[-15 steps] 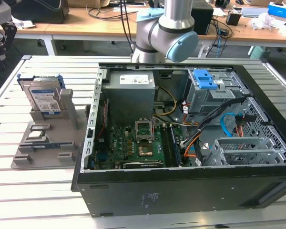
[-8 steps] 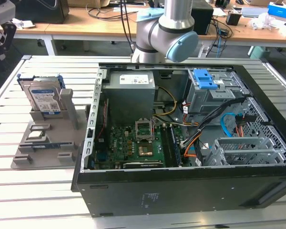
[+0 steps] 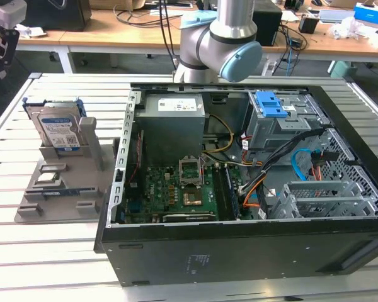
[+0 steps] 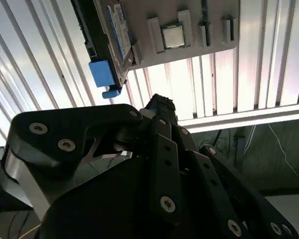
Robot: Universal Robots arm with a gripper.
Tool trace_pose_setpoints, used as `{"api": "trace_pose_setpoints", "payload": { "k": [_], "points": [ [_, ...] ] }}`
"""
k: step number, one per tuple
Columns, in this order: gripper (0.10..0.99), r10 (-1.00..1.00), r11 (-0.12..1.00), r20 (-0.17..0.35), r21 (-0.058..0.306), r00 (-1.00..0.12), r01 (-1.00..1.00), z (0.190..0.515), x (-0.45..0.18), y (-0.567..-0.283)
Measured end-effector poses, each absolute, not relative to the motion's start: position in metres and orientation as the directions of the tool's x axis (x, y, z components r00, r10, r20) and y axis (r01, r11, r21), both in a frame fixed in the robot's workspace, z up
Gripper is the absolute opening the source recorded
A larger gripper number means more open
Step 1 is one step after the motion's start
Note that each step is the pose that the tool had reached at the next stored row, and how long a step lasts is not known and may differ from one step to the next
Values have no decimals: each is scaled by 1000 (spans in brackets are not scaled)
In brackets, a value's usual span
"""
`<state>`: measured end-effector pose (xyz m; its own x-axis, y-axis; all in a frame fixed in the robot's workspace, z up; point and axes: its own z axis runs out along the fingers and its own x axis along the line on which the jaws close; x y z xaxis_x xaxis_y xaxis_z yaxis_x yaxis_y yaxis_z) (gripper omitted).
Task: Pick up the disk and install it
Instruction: 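Pick up the disk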
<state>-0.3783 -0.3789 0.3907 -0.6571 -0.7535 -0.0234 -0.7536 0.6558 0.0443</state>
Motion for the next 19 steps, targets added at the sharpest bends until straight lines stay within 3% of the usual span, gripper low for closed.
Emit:
{"api": "trace_pose_setpoints", "payload": {
  "k": [4, 19],
  "points": [
    [106, -833, 551, -23, 44, -552, -833, 391, -378, -379],
    [106, -924, 379, -23, 44, -381, -924, 391, -378, -379]
  ]
}}
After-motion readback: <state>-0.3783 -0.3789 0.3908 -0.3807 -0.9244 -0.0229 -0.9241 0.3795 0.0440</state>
